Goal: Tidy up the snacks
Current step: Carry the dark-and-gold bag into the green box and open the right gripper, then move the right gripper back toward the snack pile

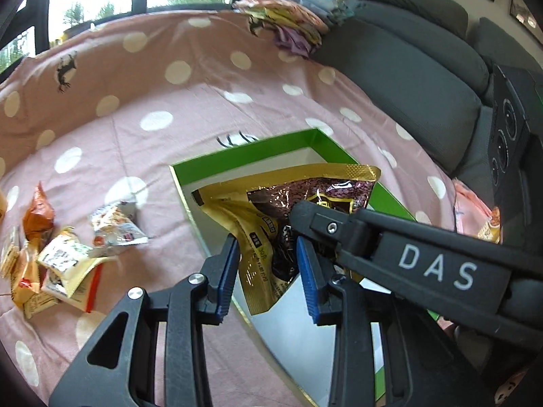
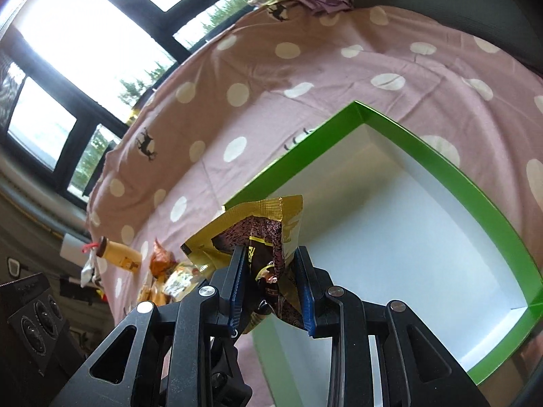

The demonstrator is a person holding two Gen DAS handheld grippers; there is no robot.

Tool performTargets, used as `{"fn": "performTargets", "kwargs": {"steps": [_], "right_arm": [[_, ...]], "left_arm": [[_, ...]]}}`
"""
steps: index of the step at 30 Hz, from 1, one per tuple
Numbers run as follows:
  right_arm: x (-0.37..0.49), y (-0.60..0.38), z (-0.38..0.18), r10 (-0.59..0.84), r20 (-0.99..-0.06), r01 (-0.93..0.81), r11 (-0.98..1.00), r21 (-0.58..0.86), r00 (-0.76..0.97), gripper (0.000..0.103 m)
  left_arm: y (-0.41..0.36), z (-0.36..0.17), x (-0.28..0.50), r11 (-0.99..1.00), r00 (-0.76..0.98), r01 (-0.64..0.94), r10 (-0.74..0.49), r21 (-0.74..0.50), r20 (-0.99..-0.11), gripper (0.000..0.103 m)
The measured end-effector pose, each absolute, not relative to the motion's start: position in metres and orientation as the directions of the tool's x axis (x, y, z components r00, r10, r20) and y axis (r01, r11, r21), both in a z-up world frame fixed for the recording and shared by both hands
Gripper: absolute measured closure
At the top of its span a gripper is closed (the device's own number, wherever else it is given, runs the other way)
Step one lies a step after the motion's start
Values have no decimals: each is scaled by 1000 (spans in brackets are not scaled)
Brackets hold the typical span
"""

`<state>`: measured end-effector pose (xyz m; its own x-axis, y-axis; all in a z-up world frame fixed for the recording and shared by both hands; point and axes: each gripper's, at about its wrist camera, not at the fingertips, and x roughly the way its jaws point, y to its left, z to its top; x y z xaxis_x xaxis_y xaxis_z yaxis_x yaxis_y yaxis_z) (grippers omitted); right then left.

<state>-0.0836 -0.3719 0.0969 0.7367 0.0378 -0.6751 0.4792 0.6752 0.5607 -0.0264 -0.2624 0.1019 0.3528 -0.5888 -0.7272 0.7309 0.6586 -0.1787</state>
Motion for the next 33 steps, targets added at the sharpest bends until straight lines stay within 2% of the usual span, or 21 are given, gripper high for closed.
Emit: {"fn": "performTargets", "kwargs": {"steps": [6,9,12,15,16,17,18,24,29,30,31,33], "right_arm": [[-84,-390,79,30,-722,552,624,554,691,72],[-84,-394,74,15,-741,584,605,541,671,71],[-86,-396,73,12,-750,597,597,536,662,67],[-88,-394,79,-22,-736,587,619,522,677,47],[-90,-392,83,-45,-723,583,627,517,689,35],[-92,-390,88,-66,-710,580,632,513,701,27],[-92,-388,92,-81,-702,578,638,509,708,25],[-88,-370,109,-64,-644,496,698,517,762,24],[-75,-347,119,17,-595,390,740,548,804,18],[-70,-341,120,45,-587,363,747,557,808,18],[-65,-335,120,72,-582,339,753,564,810,18],[-50,-321,117,147,-583,283,764,580,799,17]], "left_arm": [[-276,87,-22,658,310,726,-573,-200,-758,70],[-276,82,-22,670,310,713,-567,-208,-763,66],[-273,83,-24,675,314,707,-569,-213,-760,56],[-264,91,-27,678,350,709,-578,-195,-737,39],[-259,96,-28,682,368,707,-581,-188,-725,34],[-254,100,-29,687,383,703,-583,-183,-716,30],[-244,105,-29,693,399,696,-589,-186,-702,24],[-176,125,-22,774,502,585,-581,-243,-641,14],[-102,133,-15,887,626,402,-447,-227,-639,13],[-87,132,-17,900,643,369,-427,-231,-635,11],[-69,130,-18,912,661,329,-407,-243,-631,3],[-38,125,-20,927,687,259,-373,-270,-624,1]]}}
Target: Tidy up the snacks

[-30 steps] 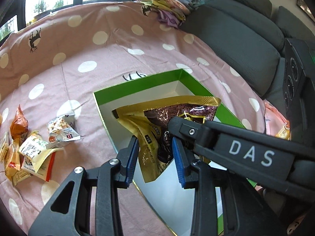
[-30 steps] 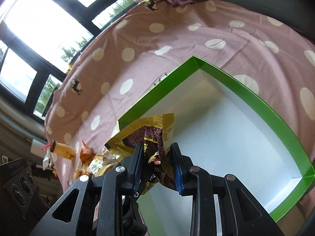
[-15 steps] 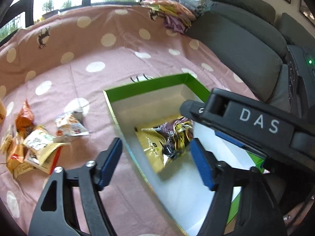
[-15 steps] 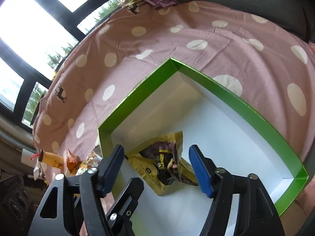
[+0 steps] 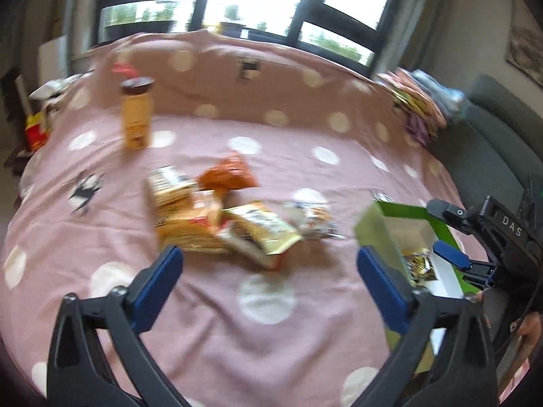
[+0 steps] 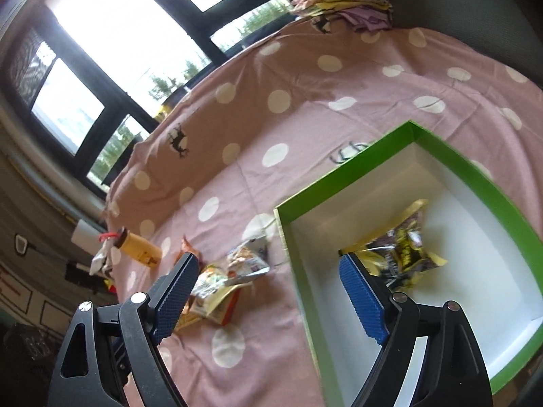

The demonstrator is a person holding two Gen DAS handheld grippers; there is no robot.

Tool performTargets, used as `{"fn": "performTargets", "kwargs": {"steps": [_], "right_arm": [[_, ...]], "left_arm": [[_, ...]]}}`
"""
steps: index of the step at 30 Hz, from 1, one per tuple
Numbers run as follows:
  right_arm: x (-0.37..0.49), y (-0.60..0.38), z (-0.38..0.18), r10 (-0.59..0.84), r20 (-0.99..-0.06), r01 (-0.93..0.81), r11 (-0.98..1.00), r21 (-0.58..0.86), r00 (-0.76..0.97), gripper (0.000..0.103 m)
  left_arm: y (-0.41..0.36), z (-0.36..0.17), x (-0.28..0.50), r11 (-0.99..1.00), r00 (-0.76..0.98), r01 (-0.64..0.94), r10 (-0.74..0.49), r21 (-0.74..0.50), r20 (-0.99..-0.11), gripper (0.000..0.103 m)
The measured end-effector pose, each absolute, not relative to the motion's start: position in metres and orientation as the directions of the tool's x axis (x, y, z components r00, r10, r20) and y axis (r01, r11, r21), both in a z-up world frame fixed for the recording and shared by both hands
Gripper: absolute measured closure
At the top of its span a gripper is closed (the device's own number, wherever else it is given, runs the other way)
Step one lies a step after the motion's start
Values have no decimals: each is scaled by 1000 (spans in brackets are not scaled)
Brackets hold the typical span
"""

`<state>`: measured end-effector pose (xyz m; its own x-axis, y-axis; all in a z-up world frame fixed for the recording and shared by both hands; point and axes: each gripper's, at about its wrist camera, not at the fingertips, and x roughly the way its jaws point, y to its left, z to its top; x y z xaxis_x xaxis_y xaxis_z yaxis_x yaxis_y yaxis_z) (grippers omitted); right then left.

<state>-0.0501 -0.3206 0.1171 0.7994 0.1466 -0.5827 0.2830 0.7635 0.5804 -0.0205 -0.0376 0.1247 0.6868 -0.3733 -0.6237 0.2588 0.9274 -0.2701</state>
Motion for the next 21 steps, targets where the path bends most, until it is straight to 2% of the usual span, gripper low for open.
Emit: {"fn": "performTargets", "kwargs": {"steps": [3,8,11,14,16,21], "right_arm": [[-25,-296,112,194,-620,257,787,561,760,17],[21,-256,99,116,-705,277,865,417,700,17],[48,-245,88,54,-716,305,880,363,696,18],[75,-234,75,-69,-741,346,910,227,668,18],[93,-232,62,-75,-768,344,919,195,637,18],[107,-236,36,-139,-825,381,919,98,548,28]], "left_arm": [[-3,110,-21,947,706,150,-303,-284,-640,1],[21,80,-5,962,663,55,-235,-268,-710,1],[36,74,-2,959,659,27,-229,-281,-717,1],[41,72,0,953,653,25,-244,-301,-717,1],[42,72,1,954,647,24,-242,-298,-723,1],[51,70,6,946,635,6,-255,-325,-729,1]]}}
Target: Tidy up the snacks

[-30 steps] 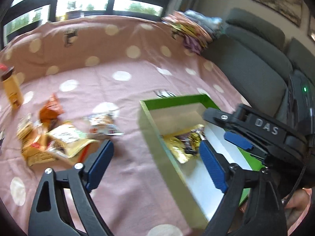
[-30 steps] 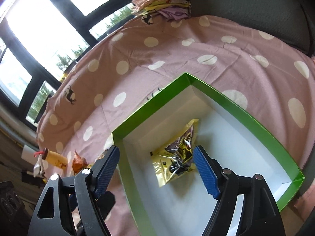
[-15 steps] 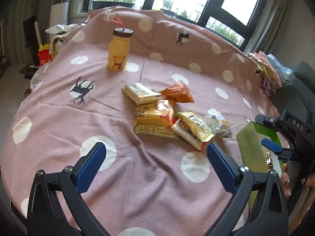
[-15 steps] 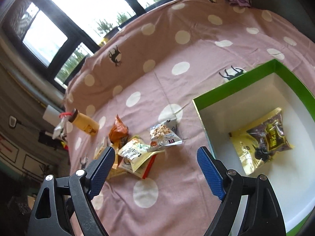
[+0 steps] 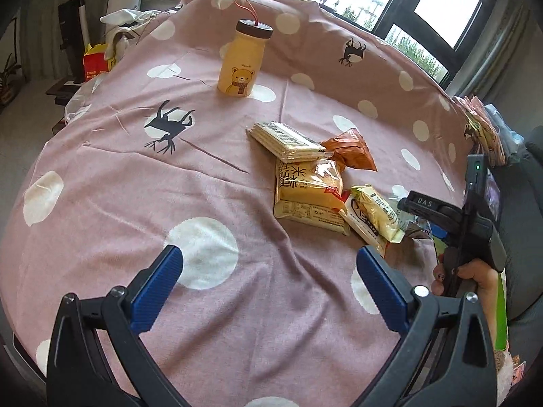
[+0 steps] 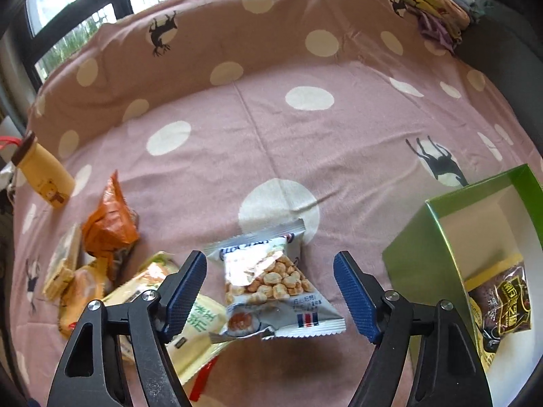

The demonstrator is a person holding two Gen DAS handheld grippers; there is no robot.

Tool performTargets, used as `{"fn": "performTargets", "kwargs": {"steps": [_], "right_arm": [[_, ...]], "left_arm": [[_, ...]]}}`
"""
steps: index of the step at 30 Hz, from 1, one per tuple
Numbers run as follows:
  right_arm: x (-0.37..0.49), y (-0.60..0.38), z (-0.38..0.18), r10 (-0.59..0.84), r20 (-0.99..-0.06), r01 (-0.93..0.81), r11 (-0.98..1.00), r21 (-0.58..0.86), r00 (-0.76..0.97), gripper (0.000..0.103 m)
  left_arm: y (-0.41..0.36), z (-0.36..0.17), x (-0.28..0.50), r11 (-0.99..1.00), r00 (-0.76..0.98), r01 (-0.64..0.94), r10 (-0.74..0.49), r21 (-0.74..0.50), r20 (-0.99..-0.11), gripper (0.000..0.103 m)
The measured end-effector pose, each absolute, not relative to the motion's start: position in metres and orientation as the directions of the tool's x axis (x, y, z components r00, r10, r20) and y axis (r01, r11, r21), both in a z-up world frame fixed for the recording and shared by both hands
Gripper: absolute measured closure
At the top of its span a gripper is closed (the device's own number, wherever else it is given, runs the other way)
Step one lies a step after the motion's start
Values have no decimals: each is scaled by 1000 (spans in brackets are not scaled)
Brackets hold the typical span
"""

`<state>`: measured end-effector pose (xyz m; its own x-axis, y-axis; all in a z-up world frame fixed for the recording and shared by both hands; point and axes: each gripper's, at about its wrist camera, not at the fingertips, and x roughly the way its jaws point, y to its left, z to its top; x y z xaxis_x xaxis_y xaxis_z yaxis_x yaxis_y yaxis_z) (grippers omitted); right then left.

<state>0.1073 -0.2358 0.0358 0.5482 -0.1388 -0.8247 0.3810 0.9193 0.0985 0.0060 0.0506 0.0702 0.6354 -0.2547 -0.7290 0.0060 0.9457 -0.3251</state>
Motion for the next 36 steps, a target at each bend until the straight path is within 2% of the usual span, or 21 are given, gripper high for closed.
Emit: {"fn": "performTargets", "kwargs": {"steps": [2,3,5,7,9,12,16,21,25,27,28,32,36], "right_arm": [[107,-237,30,-106,-838,358,927,111,535,48],[104,-238,31,-102,-833,357,926,120,544,48],[96,-239,37,-114,-821,368,921,123,560,56],[82,-235,51,-120,-802,358,926,123,585,57],[66,-226,67,-95,-778,333,931,152,621,57],[45,-207,78,29,-756,227,946,232,654,57],[38,-172,58,228,-814,123,932,342,535,57],[33,-135,51,296,-833,30,937,349,467,57],[35,-136,33,411,-823,44,885,463,392,57],[32,-135,29,417,-831,31,888,459,368,53],[30,-134,31,409,-835,12,896,444,369,47],[18,-146,54,373,-810,-2,909,417,453,32],[17,-164,58,421,-763,37,865,500,490,31]], "left_arm": [[53,69,7,943,633,-3,-256,-334,-731,1],[53,69,7,943,629,-7,-255,-333,-734,1],[54,67,8,947,622,-16,-242,-321,-745,1],[56,65,9,949,619,-31,-228,-314,-752,1],[59,64,9,947,616,-45,-224,-317,-755,1],[61,60,10,945,604,-63,-221,-322,-765,1],[61,54,13,946,579,-82,-212,-315,-788,1],[69,52,14,948,577,-105,-188,-300,-795,1],[76,49,16,944,565,-131,-179,-302,-806,1],[77,48,16,939,558,-131,-196,-319,-806,1],[78,48,16,934,557,-128,-209,-332,-803,1],[73,48,16,923,542,-84,-274,-376,-794,1],[57,42,18,901,487,-21,-369,-433,-792,1]]}}
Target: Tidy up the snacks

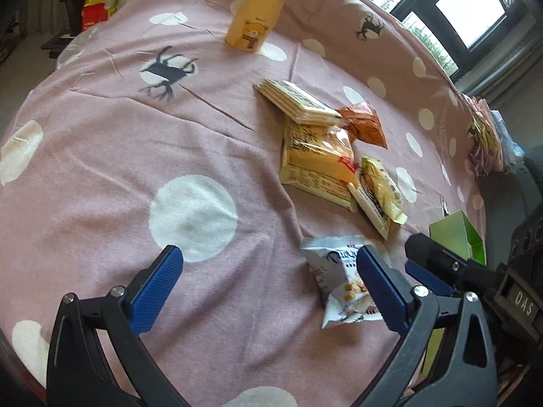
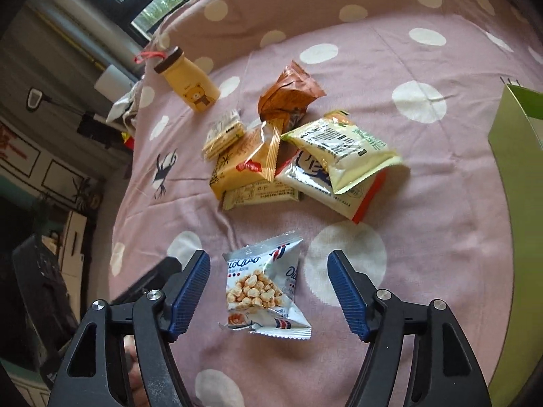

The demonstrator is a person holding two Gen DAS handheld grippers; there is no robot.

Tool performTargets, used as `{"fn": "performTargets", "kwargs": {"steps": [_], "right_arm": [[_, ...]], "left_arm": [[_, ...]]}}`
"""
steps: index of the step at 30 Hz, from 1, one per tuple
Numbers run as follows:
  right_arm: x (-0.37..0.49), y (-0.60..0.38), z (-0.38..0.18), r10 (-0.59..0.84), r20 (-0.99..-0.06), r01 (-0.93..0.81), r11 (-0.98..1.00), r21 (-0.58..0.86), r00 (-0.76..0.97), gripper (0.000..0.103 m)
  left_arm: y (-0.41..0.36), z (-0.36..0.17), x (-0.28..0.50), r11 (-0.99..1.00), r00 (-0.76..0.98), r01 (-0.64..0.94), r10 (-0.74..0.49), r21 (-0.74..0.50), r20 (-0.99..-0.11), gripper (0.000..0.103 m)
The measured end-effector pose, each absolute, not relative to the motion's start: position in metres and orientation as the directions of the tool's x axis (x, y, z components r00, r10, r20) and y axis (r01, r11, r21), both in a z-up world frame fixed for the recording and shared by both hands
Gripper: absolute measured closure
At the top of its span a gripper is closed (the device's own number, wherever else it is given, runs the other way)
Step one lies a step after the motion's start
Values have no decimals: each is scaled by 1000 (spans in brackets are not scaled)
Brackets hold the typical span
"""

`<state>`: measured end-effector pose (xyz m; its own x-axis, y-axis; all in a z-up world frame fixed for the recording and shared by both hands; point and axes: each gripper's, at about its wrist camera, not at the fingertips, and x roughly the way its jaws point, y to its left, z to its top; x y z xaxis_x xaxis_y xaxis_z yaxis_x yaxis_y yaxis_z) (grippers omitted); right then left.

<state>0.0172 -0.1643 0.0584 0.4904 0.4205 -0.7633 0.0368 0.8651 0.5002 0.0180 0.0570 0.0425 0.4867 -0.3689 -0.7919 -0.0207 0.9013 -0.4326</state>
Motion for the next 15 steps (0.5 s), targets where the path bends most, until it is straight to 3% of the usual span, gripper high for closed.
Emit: {"fn": "performTargets", "kwargs": {"steps": [6,12,15], "right_arm": [[25,-173,44,510,-730,65,798,599,454,31],[32,-163,26,568,-736,55,777,627,367,32],[34,-159,20,573,-742,46,780,624,349,33]], "left_arm": [[25,34,18,883,402,74,-452,-464,-796,2],[9,22,17,874,345,96,-478,-476,-808,16],[3,20,15,861,336,125,-504,-492,-796,28]]}}
